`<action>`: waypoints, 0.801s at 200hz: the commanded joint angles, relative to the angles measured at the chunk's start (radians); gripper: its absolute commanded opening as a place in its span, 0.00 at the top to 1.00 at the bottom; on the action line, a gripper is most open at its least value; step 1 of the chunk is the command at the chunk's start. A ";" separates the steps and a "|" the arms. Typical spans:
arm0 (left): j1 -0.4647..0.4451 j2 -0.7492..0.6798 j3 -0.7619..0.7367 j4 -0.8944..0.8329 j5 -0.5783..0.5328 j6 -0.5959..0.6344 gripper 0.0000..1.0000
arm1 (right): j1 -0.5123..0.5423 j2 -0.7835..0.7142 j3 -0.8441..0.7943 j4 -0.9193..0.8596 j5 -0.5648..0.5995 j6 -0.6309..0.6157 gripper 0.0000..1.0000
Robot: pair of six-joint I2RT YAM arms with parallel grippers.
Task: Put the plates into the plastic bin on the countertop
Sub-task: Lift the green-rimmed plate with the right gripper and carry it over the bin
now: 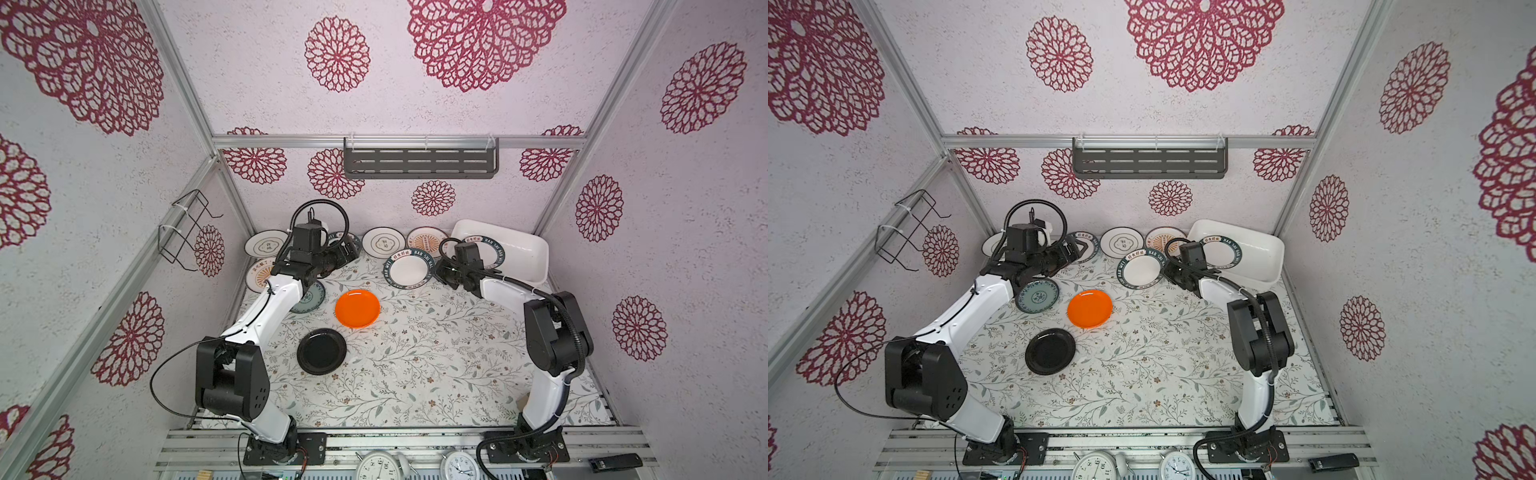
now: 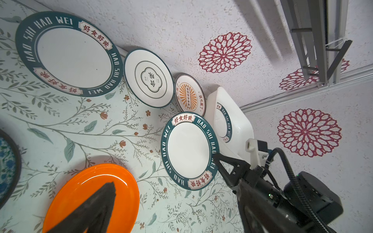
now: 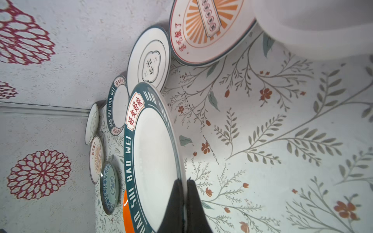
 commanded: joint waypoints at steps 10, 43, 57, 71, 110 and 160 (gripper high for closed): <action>-0.047 0.092 0.113 -0.025 0.021 0.041 0.03 | -0.047 -0.052 0.052 0.026 0.009 -0.024 1.00; -0.075 0.191 0.223 -0.020 0.028 0.016 0.03 | -0.119 -0.075 0.061 0.040 0.005 -0.036 1.00; -0.083 0.226 0.258 0.004 0.028 -0.006 0.03 | -0.158 -0.076 0.069 0.041 0.004 -0.048 1.00; -0.085 0.259 0.285 0.026 0.027 -0.039 0.03 | -0.201 -0.070 0.085 0.038 -0.006 -0.061 1.00; -0.092 0.310 0.315 0.082 -0.032 -0.100 0.03 | -0.301 -0.009 0.181 -0.005 -0.022 -0.097 1.00; -0.091 0.400 0.387 0.099 -0.093 -0.129 0.03 | -0.390 0.095 0.262 -0.004 -0.021 -0.107 1.00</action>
